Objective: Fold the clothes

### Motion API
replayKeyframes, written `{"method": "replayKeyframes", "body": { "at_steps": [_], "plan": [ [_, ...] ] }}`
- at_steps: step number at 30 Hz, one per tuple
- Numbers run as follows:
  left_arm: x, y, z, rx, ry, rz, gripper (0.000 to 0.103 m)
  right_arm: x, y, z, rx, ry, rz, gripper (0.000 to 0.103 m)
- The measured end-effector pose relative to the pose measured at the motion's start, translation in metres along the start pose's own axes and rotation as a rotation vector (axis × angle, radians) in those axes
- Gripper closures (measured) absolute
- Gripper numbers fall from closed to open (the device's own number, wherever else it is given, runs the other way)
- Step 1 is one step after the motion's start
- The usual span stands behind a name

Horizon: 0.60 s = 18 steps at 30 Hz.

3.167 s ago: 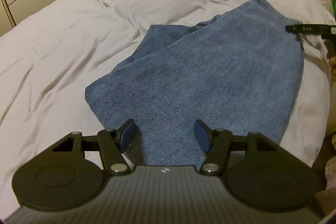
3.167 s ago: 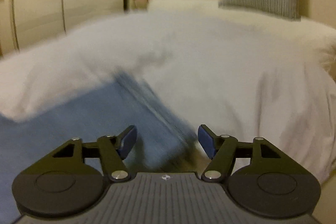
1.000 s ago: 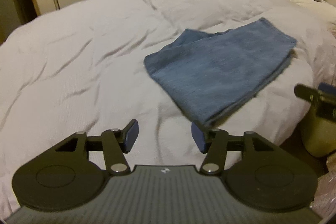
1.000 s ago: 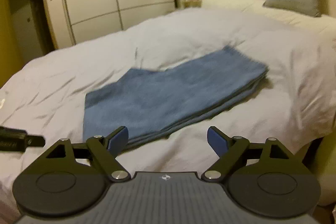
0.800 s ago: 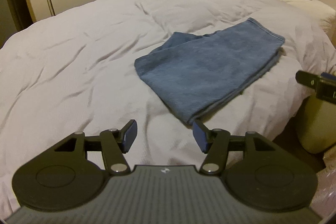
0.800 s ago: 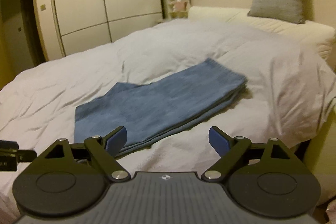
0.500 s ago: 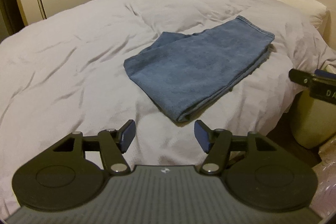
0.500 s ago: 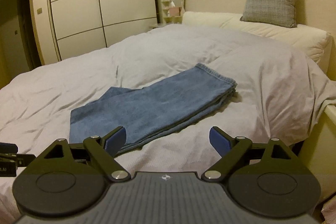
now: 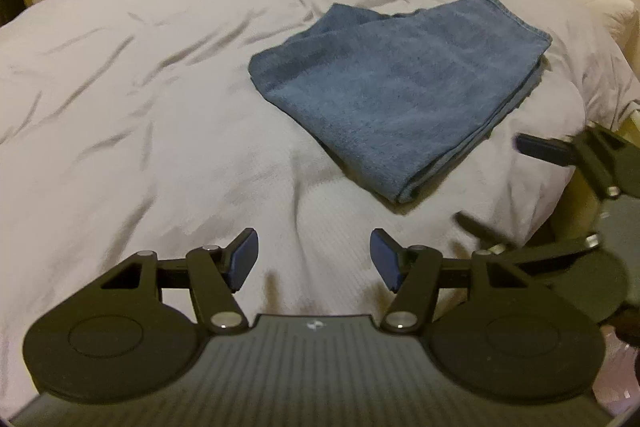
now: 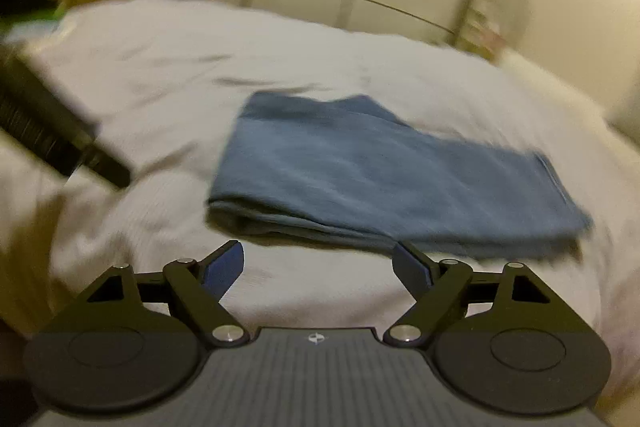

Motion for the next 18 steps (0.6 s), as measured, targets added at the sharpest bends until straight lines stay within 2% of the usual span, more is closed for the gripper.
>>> {"method": "replayKeyframes", "body": {
  "at_steps": [5,10,11,12,13,15,16,17,18],
  "plan": [
    [-0.006,0.009,-0.022,-0.03,-0.007,-0.019,0.045,-0.022,0.0,-0.036,0.005,-0.013,0.195,0.023],
    [-0.011,0.016,-0.036,-0.035,-0.013,-0.028,0.045,-0.033,0.001,-0.06,0.055,-0.031,0.371,0.023],
    [-0.012,0.017,-0.038,-0.036,-0.013,-0.03,0.045,-0.036,0.001,-0.064,0.067,-0.04,0.409,0.026],
    [-0.013,0.018,-0.04,-0.036,-0.013,-0.031,0.045,-0.039,0.001,-0.067,0.079,-0.047,0.433,0.038],
    [-0.014,0.02,-0.042,-0.036,-0.012,-0.033,0.045,-0.04,0.002,-0.069,0.089,-0.039,0.441,0.044],
    [-0.015,0.023,-0.042,-0.032,-0.021,-0.033,0.045,-0.036,0.006,-0.069,0.111,0.0,0.396,0.064],
    [-0.014,0.027,-0.041,-0.026,-0.026,-0.035,0.045,-0.025,0.009,-0.066,0.121,0.032,0.306,0.07],
    [-0.012,0.032,-0.04,-0.017,-0.028,-0.043,0.045,-0.01,0.013,-0.062,0.13,0.074,0.182,0.078],
    [-0.01,0.039,-0.04,-0.005,-0.027,-0.054,0.045,0.01,0.015,-0.058,0.139,0.131,0.025,0.082]
  ]
}}
Point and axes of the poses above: each gripper's, at about its wrist camera, not at the fingertips, and z roughly against the way its jaws point, x to its right, y to its top, the point moved 5 cm from there along -z, roughly the way its jaws point, and after that the axes turned 7 degrees about z, right-handed, at the moved point
